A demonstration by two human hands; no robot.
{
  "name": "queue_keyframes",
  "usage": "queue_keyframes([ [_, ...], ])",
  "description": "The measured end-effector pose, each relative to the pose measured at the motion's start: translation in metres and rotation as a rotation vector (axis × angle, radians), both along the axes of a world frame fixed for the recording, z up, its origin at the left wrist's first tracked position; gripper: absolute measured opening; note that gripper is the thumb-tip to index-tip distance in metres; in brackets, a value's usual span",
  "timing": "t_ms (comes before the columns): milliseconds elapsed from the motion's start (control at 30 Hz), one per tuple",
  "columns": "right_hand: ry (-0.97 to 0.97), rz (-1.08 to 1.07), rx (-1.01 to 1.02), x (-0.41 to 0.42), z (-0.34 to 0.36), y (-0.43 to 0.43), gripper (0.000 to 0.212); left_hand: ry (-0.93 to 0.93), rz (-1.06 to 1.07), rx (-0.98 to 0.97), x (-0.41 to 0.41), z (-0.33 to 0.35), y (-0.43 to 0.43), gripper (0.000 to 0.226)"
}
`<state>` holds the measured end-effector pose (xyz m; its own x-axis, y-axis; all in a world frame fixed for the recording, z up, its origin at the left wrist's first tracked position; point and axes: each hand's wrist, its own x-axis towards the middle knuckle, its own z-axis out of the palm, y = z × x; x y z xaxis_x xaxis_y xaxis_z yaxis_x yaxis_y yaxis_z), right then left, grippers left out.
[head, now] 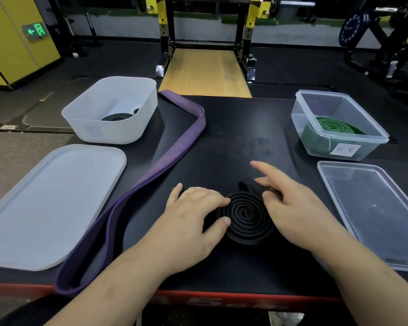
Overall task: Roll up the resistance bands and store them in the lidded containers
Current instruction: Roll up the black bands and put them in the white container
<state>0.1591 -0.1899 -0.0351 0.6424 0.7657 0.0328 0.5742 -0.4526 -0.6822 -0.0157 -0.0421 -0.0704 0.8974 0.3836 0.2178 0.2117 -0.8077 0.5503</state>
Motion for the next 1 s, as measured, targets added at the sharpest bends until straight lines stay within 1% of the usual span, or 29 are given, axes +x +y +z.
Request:
queue_keyframes([
  [33, 0.023, -0.05, 0.009, 0.002, -0.001, 0.002, 0.05, 0.0, 0.004, -0.002, 0.0, 0.0, 0.0, 0.038],
  [67, 0.034, -0.089, 0.005, 0.005, -0.002, 0.004, 0.042, -0.003, 0.007, -0.002, 0.0, 0.0, 0.0, 0.038],
  [167, 0.08, -0.17, 0.008, 0.008, -0.001, 0.014, 0.007, -0.006, 0.013, -0.003, 0.001, 0.001, -0.001, 0.042],
  [300, 0.116, -0.207, 0.102, 0.01, -0.001, 0.022, 0.011, -0.005, 0.006, -0.001, 0.002, 0.001, -0.001, 0.042],
  [367, 0.147, -0.195, 0.126, 0.01, 0.0, 0.024, 0.012, -0.006, 0.005, 0.003, 0.001, 0.0, -0.001, 0.041],
  [500, 0.274, -0.129, 0.201, 0.011, -0.002, 0.026, 0.017, 0.005, -0.01, 0.009, 0.001, 0.001, -0.001, 0.036],
  [533, 0.272, -0.142, 0.227, 0.013, -0.002, 0.027, 0.018, 0.003, -0.009, 0.009, 0.001, 0.001, 0.0, 0.035],
  [600, 0.223, -0.202, 0.281, 0.02, -0.003, 0.027, 0.019, 0.002, -0.004, 0.008, 0.0, 0.001, 0.0, 0.035],
  [667, 0.142, -0.214, 0.278, 0.026, -0.004, 0.025, 0.016, 0.009, -0.005, 0.009, 0.001, 0.001, -0.001, 0.037],
  [733, -0.034, -0.139, 0.137, 0.026, -0.006, 0.024, 0.011, 0.012, -0.007, 0.014, 0.001, 0.001, -0.002, 0.041],
  [767, -0.136, -0.093, 0.054, 0.024, -0.008, 0.025, 0.012, 0.013, -0.006, 0.017, 0.001, 0.001, -0.002, 0.044],
  [800, -0.212, -0.062, -0.004, 0.023, -0.01, 0.027, 0.013, 0.017, -0.004, 0.02, 0.002, 0.001, -0.002, 0.048],
  [833, -0.249, -0.053, -0.031, 0.022, -0.01, 0.029, 0.014, 0.023, -0.002, 0.023, 0.003, 0.0, -0.003, 0.05],
  [900, -0.23, -0.086, -0.024, 0.021, -0.009, 0.032, 0.021, 0.031, -0.001, 0.027, 0.004, 0.0, -0.004, 0.05],
  [967, -0.147, -0.132, 0.021, 0.02, -0.007, 0.033, 0.029, 0.031, 0.001, 0.023, 0.005, 0.001, -0.005, 0.05],
  [1000, -0.109, -0.13, 0.04, 0.02, -0.006, 0.034, 0.029, 0.032, 0.004, 0.02, 0.006, 0.001, -0.005, 0.05],
])
